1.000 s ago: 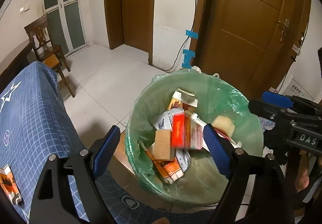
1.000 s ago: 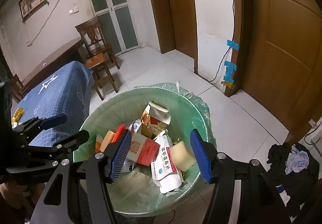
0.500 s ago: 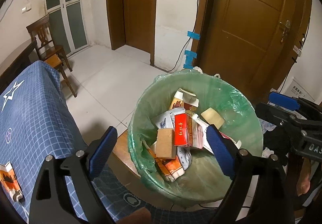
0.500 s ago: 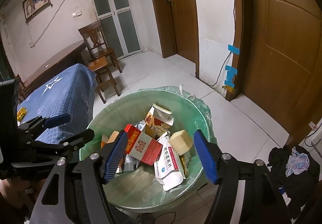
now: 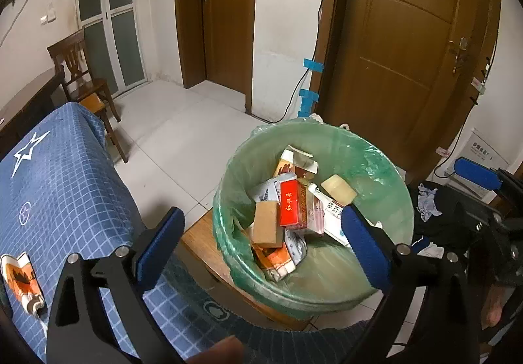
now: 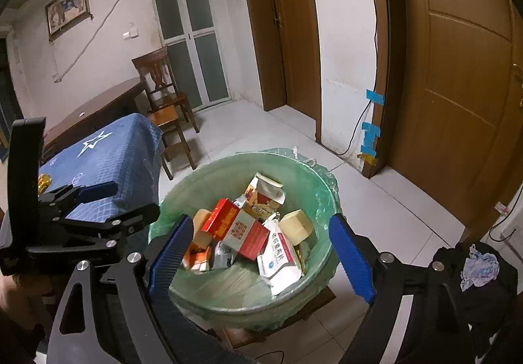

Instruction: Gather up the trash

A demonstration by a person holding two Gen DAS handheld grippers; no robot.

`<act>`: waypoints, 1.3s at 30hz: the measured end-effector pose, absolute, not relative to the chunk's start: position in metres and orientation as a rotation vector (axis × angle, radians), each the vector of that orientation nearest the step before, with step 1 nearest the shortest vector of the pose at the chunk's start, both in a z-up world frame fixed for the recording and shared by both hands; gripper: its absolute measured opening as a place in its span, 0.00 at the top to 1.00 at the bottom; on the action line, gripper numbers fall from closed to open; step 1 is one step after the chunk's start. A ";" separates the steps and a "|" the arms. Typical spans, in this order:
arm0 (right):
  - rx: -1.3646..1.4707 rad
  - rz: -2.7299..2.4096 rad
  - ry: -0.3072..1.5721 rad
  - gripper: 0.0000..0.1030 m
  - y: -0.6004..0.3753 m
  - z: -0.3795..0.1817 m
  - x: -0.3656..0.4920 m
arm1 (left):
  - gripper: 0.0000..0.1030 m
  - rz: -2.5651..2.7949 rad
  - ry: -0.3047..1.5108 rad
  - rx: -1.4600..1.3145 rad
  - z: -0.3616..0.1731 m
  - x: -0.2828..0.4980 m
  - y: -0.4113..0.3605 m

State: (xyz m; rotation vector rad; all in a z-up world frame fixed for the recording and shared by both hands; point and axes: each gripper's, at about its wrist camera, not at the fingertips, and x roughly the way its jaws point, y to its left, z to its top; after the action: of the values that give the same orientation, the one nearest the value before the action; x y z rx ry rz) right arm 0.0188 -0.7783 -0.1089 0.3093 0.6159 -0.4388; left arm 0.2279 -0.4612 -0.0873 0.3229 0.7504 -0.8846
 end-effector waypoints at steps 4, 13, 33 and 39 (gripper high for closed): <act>0.295 -0.433 0.594 0.14 -0.761 -0.102 0.007 | 0.06 -0.887 0.740 0.321 -0.083 0.220 -0.452; 0.275 -0.441 0.534 0.07 -0.733 -0.085 -0.022 | 0.06 -0.878 0.720 0.304 -0.075 0.209 -0.430; 0.084 -0.504 0.277 0.05 -0.608 -0.053 -0.121 | 0.05 -0.797 0.404 0.097 -0.016 0.143 -0.295; 0.075 -0.544 0.211 0.05 -0.572 -0.058 -0.153 | 0.05 -0.770 0.329 0.066 -0.010 0.118 -0.264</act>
State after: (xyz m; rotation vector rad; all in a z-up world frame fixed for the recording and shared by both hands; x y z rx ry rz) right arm -0.1533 -0.5720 -0.0576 0.0754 0.2107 -0.5441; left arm 0.1184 -0.2643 -0.0098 0.0660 0.3288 -0.7703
